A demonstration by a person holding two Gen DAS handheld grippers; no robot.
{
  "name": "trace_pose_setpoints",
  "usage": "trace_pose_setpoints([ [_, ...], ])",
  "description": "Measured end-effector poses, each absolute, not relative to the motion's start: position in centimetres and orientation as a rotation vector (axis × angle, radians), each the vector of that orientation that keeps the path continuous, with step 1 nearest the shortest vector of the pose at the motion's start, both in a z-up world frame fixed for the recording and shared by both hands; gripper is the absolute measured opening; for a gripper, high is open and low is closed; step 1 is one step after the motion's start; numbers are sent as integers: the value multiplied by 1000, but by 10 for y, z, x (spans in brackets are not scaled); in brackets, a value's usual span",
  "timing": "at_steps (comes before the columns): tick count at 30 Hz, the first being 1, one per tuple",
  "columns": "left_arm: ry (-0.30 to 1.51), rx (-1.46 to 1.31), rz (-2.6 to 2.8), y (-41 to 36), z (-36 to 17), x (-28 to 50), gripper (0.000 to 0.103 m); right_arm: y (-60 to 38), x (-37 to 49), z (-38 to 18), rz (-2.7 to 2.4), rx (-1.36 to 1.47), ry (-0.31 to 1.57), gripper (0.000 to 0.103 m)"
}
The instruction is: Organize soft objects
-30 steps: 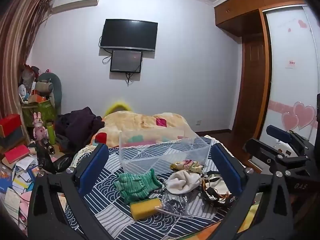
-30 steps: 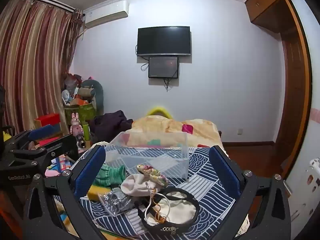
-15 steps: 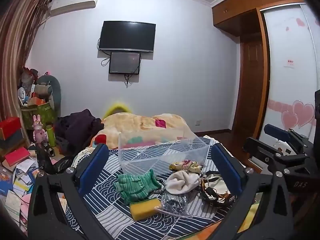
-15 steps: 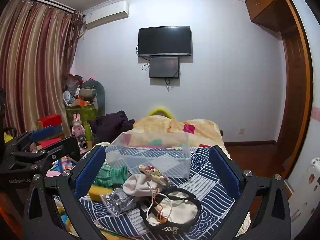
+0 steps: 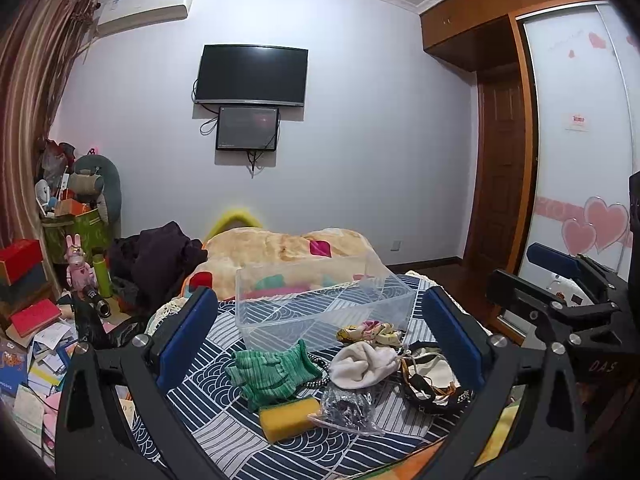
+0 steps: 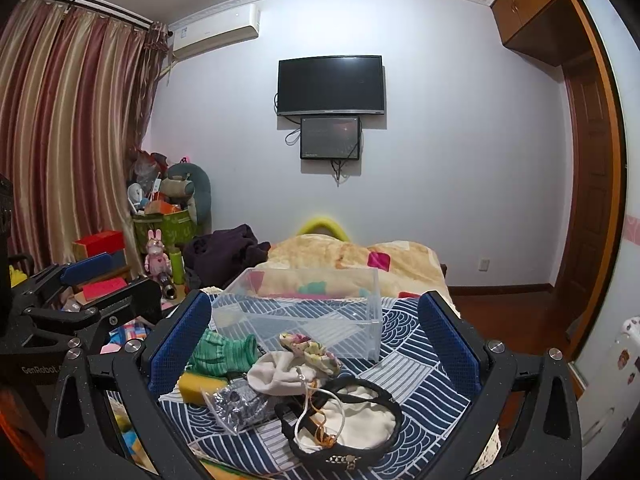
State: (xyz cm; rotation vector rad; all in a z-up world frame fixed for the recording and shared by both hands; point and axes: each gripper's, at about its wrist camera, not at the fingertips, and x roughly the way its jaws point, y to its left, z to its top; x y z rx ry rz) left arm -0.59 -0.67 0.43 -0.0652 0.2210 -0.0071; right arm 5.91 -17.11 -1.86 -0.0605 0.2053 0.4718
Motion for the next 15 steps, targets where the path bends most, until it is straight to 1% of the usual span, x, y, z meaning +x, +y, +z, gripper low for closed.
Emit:
trace_pose_setpoints([
  [15, 219, -63, -5, -7, 5, -7, 103, -171, 58, -16, 475, -53, 204, 103],
])
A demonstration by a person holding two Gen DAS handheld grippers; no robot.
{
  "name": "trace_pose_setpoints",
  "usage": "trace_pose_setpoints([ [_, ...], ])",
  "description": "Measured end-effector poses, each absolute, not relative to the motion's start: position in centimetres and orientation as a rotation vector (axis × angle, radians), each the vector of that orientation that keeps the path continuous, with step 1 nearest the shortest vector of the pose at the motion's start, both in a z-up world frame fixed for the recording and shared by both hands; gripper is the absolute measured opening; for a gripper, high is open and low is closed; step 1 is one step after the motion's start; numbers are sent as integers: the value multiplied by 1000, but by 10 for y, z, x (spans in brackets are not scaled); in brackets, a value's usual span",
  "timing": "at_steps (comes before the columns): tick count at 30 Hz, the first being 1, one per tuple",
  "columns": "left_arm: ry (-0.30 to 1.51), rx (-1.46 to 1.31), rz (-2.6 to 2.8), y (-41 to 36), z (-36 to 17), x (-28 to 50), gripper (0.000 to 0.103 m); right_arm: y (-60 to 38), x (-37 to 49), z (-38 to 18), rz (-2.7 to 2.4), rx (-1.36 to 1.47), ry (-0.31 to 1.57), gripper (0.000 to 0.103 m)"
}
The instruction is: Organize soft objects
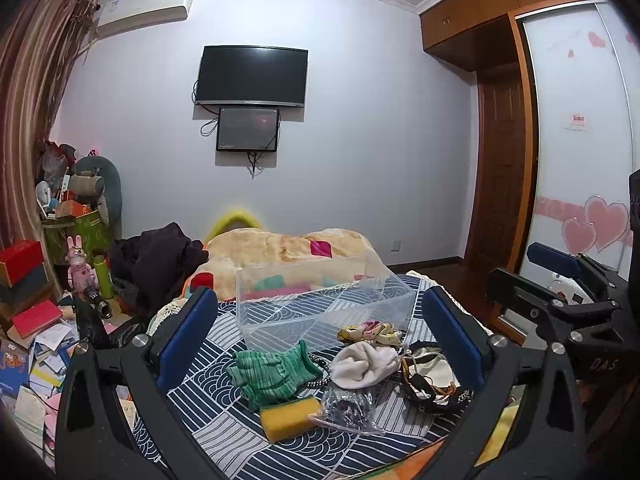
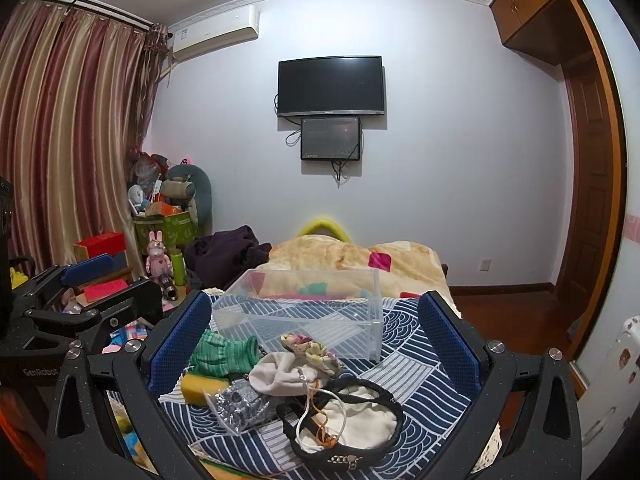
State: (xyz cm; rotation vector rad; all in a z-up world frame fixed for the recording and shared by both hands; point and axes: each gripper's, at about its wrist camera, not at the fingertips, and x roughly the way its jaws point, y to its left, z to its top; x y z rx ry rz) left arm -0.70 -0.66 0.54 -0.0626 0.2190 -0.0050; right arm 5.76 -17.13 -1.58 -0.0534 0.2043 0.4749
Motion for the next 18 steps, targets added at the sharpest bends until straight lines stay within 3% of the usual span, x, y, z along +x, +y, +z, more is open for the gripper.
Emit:
trace_pose_setpoints([
  [18, 221, -62, -3, -5, 7, -9, 103, -172, 59, -20, 479, -51, 203, 103],
])
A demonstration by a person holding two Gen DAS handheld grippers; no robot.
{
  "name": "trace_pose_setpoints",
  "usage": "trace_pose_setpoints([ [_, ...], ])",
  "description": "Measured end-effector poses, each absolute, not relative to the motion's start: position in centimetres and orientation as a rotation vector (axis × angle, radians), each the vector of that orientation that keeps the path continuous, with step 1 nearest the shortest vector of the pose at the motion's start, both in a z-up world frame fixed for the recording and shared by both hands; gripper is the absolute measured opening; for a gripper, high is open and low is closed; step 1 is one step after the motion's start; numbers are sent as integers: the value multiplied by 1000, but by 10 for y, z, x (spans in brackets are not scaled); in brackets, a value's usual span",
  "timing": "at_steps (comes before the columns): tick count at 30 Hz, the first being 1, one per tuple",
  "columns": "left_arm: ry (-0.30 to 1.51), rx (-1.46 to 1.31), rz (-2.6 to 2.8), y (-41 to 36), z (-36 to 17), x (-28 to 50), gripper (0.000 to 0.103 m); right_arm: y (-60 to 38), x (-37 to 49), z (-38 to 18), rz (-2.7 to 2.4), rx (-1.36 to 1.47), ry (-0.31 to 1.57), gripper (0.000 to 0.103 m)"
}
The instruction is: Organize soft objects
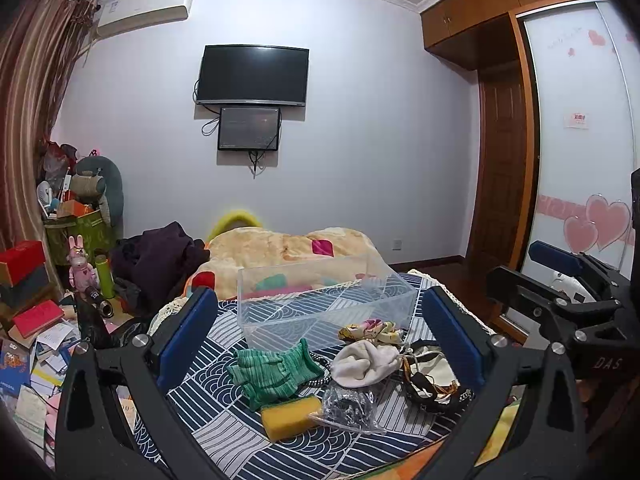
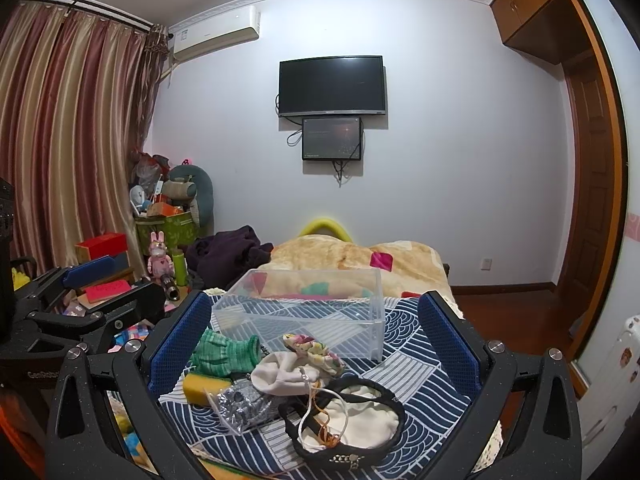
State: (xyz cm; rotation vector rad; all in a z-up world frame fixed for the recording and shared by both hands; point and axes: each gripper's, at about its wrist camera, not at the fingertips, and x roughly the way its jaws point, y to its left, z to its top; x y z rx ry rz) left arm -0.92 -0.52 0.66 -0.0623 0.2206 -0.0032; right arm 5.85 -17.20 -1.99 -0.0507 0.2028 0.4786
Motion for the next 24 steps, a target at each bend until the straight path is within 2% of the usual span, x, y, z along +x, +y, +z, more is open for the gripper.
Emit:
trace_pose_setpoints([
  [24, 258, -66, -8, -3, -6, 3, 103, -174, 65, -29, 472, -36, 234, 103],
])
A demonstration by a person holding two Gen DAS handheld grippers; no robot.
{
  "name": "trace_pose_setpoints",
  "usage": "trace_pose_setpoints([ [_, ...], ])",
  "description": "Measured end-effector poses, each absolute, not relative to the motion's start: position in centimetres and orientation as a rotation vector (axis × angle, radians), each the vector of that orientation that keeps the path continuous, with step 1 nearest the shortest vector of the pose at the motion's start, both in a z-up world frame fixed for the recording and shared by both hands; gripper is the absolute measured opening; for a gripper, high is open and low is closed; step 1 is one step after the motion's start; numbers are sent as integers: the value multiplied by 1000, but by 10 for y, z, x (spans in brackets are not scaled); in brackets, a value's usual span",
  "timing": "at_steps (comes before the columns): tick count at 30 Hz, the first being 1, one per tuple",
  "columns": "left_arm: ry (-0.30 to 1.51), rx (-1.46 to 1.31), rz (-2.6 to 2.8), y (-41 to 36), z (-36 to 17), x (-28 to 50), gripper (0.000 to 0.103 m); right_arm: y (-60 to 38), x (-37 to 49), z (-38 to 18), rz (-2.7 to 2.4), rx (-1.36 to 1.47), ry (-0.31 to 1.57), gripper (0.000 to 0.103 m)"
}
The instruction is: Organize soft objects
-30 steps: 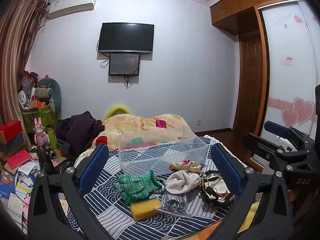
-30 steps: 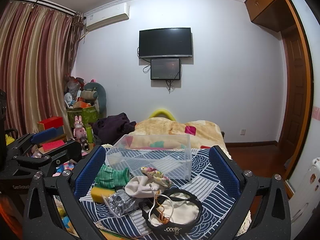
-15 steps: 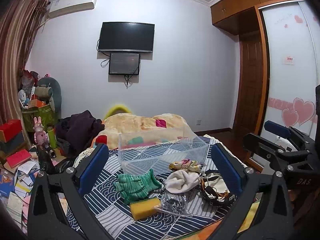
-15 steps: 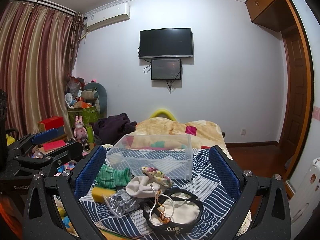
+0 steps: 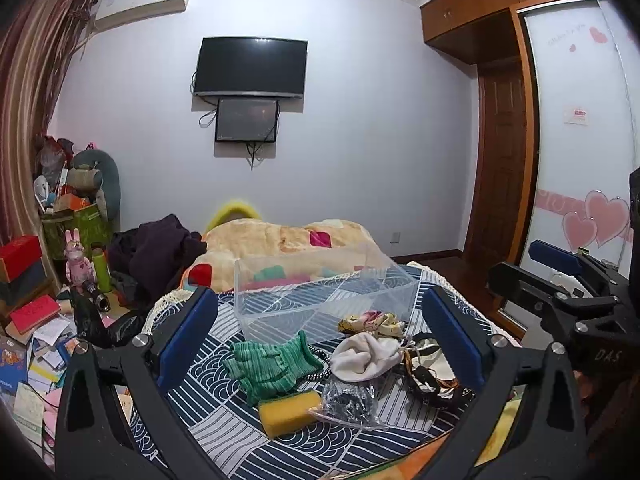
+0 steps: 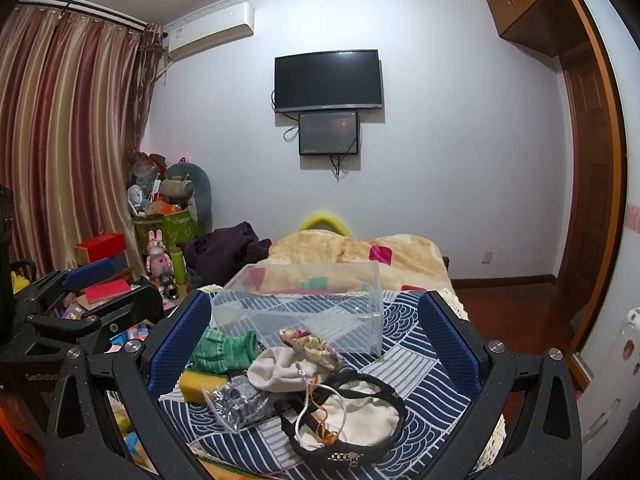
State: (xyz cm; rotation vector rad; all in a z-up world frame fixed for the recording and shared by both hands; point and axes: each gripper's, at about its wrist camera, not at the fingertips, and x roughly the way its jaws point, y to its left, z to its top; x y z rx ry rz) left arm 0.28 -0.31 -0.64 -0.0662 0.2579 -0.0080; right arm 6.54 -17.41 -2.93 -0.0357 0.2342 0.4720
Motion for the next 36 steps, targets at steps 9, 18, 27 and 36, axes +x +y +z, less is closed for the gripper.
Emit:
trace_pose_setpoints([
  [9, 376, -126, 10, 27, -39, 36, 101, -193, 97, -61, 440, -36, 368, 103],
  [18, 561, -204, 31, 59, -86, 87, 80, -211, 135, -101, 427, -10, 582, 85],
  [27, 660, -190, 33, 58, -118, 114, 66, -213, 159, -140, 407, -7, 766, 57],
  [36, 668, -192, 27, 61, -122, 111, 30, -217, 149, -134, 410, -22, 720, 24],
])
